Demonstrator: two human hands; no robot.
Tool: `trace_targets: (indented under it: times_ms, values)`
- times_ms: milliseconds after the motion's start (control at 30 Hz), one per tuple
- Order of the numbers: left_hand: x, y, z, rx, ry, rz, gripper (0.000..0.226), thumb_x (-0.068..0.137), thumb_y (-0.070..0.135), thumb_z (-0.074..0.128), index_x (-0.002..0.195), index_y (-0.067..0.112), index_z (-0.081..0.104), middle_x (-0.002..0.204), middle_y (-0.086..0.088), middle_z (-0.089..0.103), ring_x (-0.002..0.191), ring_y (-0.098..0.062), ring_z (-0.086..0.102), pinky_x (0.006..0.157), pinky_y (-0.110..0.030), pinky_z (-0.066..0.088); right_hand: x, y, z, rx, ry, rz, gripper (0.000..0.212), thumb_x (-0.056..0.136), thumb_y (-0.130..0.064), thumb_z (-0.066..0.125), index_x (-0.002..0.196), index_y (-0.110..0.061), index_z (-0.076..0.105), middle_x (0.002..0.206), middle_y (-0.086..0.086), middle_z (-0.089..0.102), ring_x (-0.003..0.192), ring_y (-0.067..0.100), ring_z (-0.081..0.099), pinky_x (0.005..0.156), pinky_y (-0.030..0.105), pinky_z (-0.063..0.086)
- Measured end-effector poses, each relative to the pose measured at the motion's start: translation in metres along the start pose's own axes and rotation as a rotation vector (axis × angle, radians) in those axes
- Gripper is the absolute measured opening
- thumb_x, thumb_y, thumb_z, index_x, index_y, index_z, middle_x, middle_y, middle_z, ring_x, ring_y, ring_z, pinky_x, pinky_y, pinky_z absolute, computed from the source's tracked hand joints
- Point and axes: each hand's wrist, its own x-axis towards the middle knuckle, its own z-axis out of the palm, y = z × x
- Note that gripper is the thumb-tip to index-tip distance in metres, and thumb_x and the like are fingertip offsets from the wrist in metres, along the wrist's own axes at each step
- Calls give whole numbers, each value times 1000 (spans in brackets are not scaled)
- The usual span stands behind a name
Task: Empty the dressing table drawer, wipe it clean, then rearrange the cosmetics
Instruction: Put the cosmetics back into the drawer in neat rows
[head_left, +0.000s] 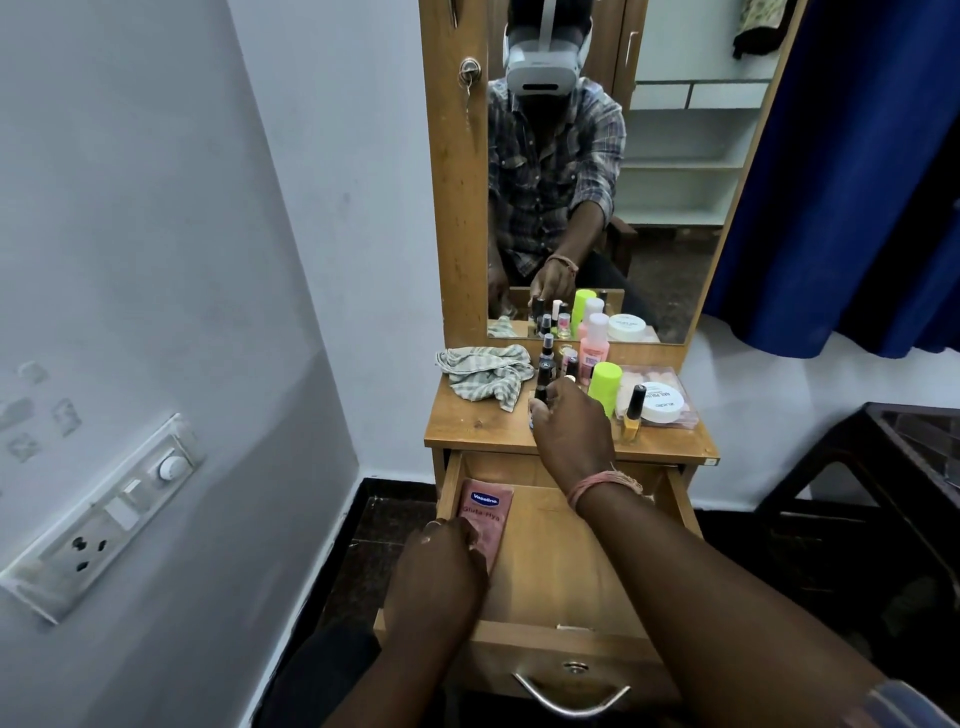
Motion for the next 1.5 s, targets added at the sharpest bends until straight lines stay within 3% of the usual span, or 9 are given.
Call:
trace_targets:
  times_ms: [200, 400, 667, 800, 900, 1067, 1233, 1367, 1500]
  values:
    - [1, -3, 1, 12, -2, 24, 25, 96, 27, 56, 114, 25, 74, 106, 2, 71, 92, -11, 65, 77, -23, 51, -39, 13, -4, 330, -46, -75, 9, 90, -26, 68, 92, -24, 59, 76, -1, 59, 68, 16, 57, 57, 33, 50]
    - [2, 2, 3, 31, -8, -3, 24, 98, 29, 58, 117, 25, 73, 109, 2, 71, 95, -11, 66, 76, -21, 47, -76, 56, 7, 283, -191, 139, 11, 88, -24, 68, 83, -23, 59, 75, -3, 66, 71, 12, 64, 66, 41, 58]
    - [22, 8, 4, 42, -52, -34, 25, 102, 32, 53, 114, 20, 71, 111, -2, 72, 99, -16, 67, 80, -25, 49, -60, 44, 24, 149, -239, 210, 8, 90, -20, 65, 90, -13, 61, 78, 0, 63, 70, 17, 56, 51, 23, 30]
    - [57, 20, -4, -34, 190, 63, 21, 102, 27, 53, 101, 18, 72, 97, -6, 72, 91, -24, 67, 76, -32, 49, -61, 48, 30, 107, -199, 225, 13, 91, -22, 64, 93, -9, 63, 85, 7, 68, 78, 27, 63, 57, 28, 33]
    - [101, 30, -15, -108, 374, 116, 18, 97, 19, 58, 109, 17, 72, 105, -8, 69, 101, -28, 61, 86, -38, 48, -57, 57, 33, 96, -203, 237, 15, 92, -24, 65, 98, -10, 67, 91, 8, 72, 85, 26, 67, 61, 26, 37]
    - [166, 43, -14, -264, 304, -506, 38, 103, 29, 53, 139, 16, 53, 140, -14, 54, 131, -33, 48, 103, -40, 44, -50, 65, 39, 108, -245, 216, 11, 93, -20, 65, 101, -13, 70, 93, 3, 72, 85, 19, 66, 65, 24, 38]
    - [199, 34, 24, -332, 272, -874, 45, 110, 39, 35, 139, 8, 50, 142, -16, 56, 130, -36, 54, 108, -47, 39, -43, 76, 54, 106, -235, 177, 9, 92, -22, 64, 91, -14, 70, 88, 1, 74, 85, 20, 68, 59, 23, 33]
    - [206, 25, 37, -108, 250, -749, 43, 109, 39, 35, 136, 17, 60, 137, -9, 62, 127, -33, 58, 105, -46, 41, -40, 82, 59, 84, -234, 173, 13, 93, -24, 63, 95, -14, 71, 92, 0, 75, 88, 19, 68, 50, 8, 31]
    - [213, 18, 41, 114, 177, -493, 32, 103, 28, 42, 130, 16, 55, 116, -9, 61, 116, -31, 61, 89, -40, 42, -42, 79, 54, 116, -246, 200, 14, 92, -23, 67, 104, -17, 72, 100, -3, 75, 97, 17, 69, 66, 19, 37]
